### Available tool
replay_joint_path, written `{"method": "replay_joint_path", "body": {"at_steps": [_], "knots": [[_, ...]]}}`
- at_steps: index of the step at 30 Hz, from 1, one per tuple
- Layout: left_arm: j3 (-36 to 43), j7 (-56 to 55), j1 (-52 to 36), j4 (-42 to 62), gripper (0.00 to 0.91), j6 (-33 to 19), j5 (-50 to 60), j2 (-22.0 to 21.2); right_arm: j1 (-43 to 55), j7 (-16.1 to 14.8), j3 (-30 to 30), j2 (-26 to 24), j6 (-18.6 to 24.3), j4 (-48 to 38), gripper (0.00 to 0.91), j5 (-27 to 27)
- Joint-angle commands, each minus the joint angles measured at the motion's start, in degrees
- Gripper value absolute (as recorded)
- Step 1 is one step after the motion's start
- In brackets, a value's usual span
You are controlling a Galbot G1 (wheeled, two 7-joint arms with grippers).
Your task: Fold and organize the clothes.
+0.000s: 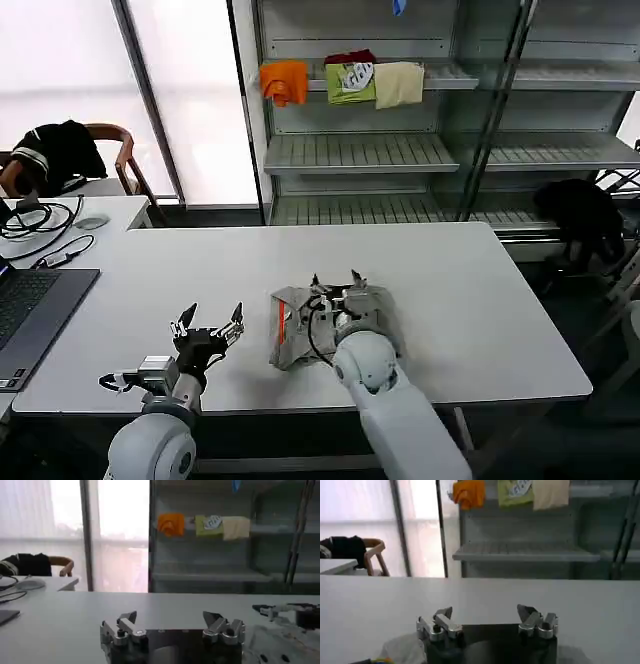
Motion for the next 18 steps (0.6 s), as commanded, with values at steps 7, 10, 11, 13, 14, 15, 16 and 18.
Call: {"method": "replay_joint_path", "body": {"at_steps": [7,10,11,13,14,15,16,18], "knots": [[2.96,-0.26,0.17,-1.55,0.907,-2.13,4.65,-4.03,-14.04,-0.02,20.69,-20.40,1.32,22.95,0.907,2.08],[3.45,-0.38,0.13,-1.16,0.907,-2.99,5.13,-4.49,-17.47,-0.36,23.37,-22.35,2.06,23.75,0.907,3.50],[3.45,-0.44,0.00,-0.80,0.907,-3.52,5.42,-4.71,-18.31,-0.44,24.33,-22.70,2.51,23.86,0.907,3.94],[3.39,-0.39,-0.10,-0.71,0.907,-3.26,5.79,-4.78,-19.60,-0.34,25.26,-22.82,2.66,24.06,0.907,4.68],[3.40,-0.39,-0.04,-0.82,0.907,-2.51,6.71,-4.78,-19.96,-0.32,25.65,-22.92,2.58,24.22,0.907,5.12],[3.41,-0.34,-0.03,-0.87,0.907,-2.34,6.97,-4.81,-20.29,-0.26,25.85,-22.93,2.62,24.27,0.907,5.19],[3.44,-0.25,0.08,-0.89,0.907,-2.45,7.07,-4.78,-20.57,-0.21,26.01,-22.82,2.62,24.44,0.907,5.14],[3.51,-0.06,0.48,-0.90,0.907,-2.72,7.33,-4.60,-21.00,-0.12,26.14,-22.67,2.31,24.91,0.907,5.15]]}}
